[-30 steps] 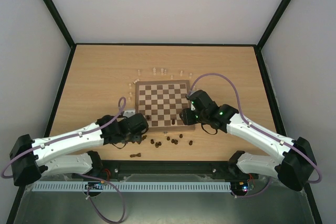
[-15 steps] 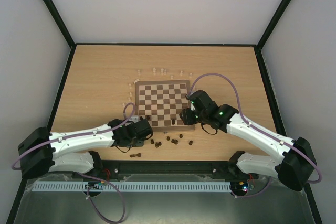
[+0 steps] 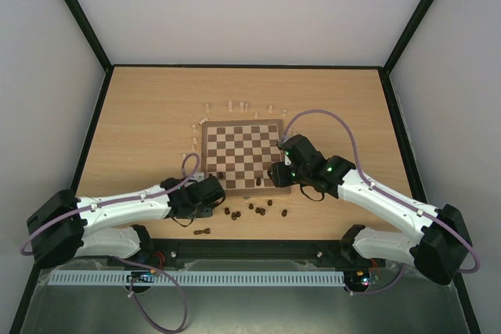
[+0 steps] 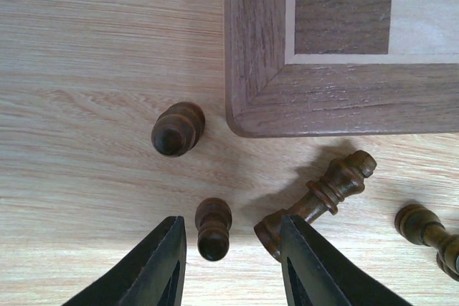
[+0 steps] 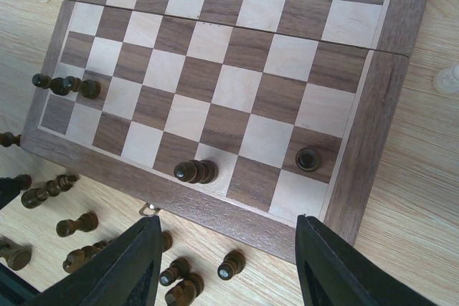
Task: Set up the chess pieces on the board
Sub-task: Pick up the chess piece at the center of the board, then place the chess piece on the chessboard.
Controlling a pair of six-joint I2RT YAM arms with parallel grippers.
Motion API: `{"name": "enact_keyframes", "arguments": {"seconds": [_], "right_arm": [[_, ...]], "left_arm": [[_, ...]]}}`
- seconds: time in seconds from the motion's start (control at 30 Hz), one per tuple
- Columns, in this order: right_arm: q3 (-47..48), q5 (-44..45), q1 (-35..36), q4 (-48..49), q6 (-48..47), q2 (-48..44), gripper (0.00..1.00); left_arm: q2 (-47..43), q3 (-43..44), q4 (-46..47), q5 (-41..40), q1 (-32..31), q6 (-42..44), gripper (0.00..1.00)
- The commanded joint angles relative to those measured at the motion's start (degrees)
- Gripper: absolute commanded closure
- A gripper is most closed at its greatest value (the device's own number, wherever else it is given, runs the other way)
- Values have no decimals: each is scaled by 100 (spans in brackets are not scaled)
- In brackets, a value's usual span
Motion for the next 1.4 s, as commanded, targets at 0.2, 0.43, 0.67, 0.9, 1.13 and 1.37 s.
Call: {"name": "enact_keyframes", "arguments": {"seconds": [0.2,0.43,0.67,0.9,1.13,1.37], "right_arm": [[-93,-12,42,-96,-22,-10,48],[-102,-29,42,-86,-26,0,48],[-102,-32,44,-72,-21,5,49],[-102,-23,40,-84,-22,-8,49],[-98,38,43,-93,-5,-93,48],[-85,168,41,-117,13,-179,49]], "left_arm": [[166,-173,190,38,162,186,62],[166,-269,208,38,196,182,65],[225,-275,219,38,213,235,82],[339,113,-121,0,148,341,92],[574,1429,-729,-120,-79,770,92],[1645,2289,-289,115,35,1497,91]]}}
